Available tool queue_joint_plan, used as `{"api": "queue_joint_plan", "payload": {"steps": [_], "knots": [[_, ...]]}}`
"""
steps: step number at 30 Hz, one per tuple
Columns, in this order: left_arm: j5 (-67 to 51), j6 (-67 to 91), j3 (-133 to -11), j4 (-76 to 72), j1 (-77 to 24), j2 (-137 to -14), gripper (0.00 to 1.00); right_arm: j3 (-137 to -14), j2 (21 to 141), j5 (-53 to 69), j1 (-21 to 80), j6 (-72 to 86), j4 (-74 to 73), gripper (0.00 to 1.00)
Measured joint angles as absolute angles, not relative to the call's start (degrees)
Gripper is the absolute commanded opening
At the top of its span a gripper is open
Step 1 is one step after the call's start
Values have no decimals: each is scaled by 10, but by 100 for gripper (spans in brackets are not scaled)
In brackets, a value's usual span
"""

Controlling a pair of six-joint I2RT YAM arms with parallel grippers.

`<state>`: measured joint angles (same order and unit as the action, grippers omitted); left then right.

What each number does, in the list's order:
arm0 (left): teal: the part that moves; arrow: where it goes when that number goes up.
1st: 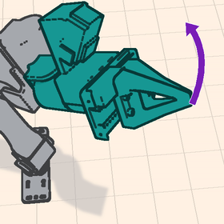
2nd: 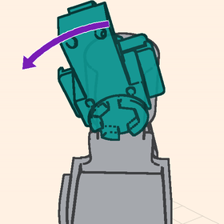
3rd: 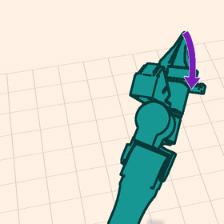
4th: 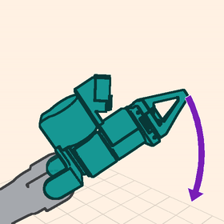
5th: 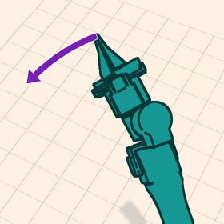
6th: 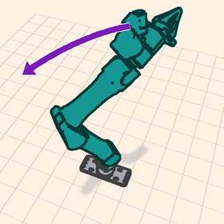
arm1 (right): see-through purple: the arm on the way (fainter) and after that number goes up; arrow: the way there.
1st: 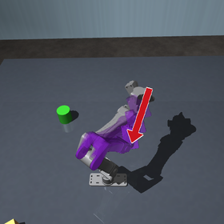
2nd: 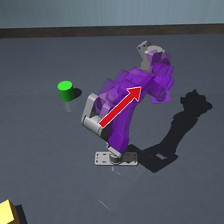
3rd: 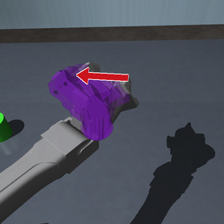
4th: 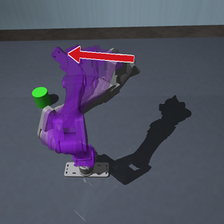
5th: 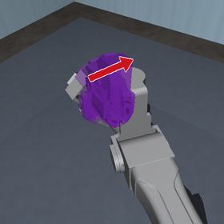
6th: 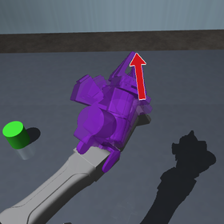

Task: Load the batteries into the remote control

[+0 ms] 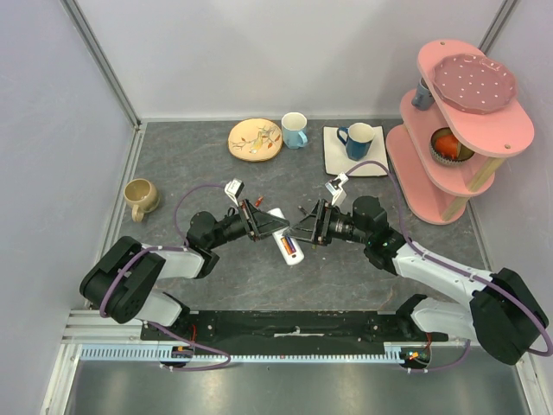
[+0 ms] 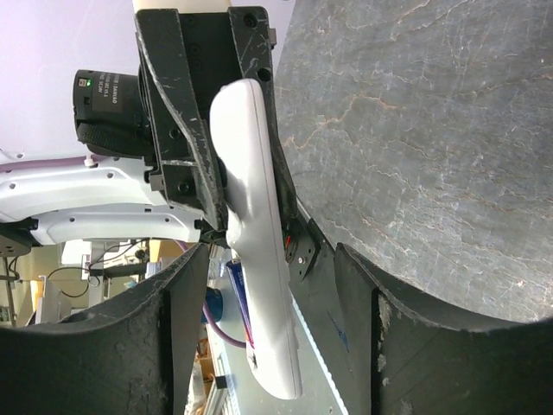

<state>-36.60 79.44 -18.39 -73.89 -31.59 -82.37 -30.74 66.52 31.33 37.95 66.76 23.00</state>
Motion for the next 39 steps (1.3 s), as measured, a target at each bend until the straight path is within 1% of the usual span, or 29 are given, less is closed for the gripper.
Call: {"api": "queue_joint_plan", "payload": {"steps": [4, 11, 15, 21, 25, 39], "knots": [[-366, 795, -189, -739, -316, -824, 2, -300, 666, 319, 378, 670, 235, 67], [-368, 795, -196, -738, -316, -824, 2, -295, 667, 331, 377, 669, 242, 63], [-372, 795, -196, -738, -316, -824, 2, -295, 667, 335, 377, 668, 243, 63], [-376, 795, -196, -739, -316, -824, 2, -294, 661, 337, 375, 664, 241, 67], [-376, 795, -196, -739, -316, -826, 2, -294, 652, 336, 373, 660, 232, 68], [-376, 795, -196, -738, -316, -828, 2, -293, 643, 336, 372, 644, 209, 60]]}}
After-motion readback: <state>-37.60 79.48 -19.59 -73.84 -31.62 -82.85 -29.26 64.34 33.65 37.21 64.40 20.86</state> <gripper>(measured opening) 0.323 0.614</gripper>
